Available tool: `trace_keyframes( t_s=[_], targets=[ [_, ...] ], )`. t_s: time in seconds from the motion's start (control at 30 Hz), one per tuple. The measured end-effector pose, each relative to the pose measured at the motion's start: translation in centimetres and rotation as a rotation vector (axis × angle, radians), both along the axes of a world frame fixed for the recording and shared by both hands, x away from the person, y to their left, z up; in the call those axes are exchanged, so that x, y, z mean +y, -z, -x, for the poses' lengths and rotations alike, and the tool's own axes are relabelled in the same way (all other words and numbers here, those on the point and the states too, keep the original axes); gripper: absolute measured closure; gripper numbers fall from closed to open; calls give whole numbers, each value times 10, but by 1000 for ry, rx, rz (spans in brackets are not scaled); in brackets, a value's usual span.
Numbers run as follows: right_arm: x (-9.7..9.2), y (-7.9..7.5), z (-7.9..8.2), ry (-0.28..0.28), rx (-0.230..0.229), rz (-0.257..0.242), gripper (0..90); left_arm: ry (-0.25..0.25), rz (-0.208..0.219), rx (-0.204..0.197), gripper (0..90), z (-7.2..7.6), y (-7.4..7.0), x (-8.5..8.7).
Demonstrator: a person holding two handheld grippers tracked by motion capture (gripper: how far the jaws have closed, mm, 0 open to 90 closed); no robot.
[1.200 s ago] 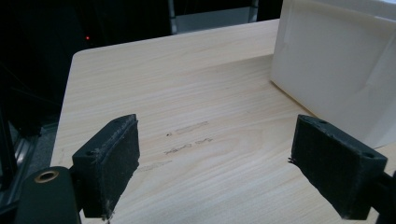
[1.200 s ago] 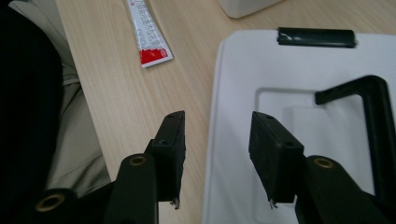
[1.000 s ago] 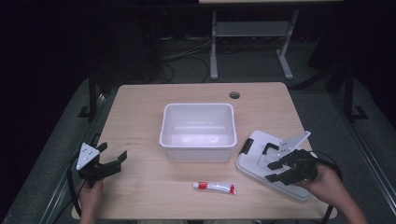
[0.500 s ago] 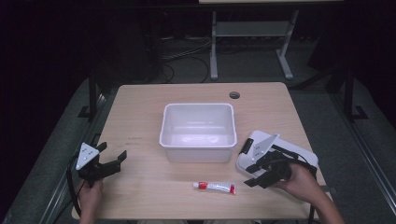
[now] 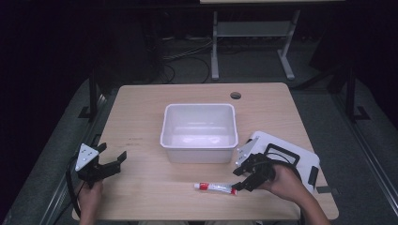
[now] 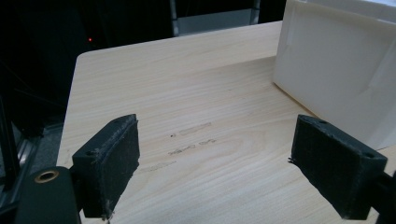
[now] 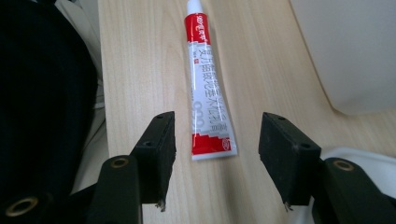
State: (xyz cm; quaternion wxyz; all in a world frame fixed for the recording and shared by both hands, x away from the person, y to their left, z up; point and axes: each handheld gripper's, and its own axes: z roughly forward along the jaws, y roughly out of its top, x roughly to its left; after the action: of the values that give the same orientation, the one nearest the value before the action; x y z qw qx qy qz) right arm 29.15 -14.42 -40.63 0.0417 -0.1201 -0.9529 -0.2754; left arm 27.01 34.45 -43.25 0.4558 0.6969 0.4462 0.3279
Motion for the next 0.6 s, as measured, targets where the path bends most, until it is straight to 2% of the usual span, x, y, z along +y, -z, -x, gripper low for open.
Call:
trace_keyframes(
  t_s=[0.4,0.6],
  targets=[
    [22,6,-5,-40,19,8,455,-3,1,0,147,0,0,1],
    [34,12,-6,-63,12,17,455,-3,3,1,147,0,0,1]
  ],
)
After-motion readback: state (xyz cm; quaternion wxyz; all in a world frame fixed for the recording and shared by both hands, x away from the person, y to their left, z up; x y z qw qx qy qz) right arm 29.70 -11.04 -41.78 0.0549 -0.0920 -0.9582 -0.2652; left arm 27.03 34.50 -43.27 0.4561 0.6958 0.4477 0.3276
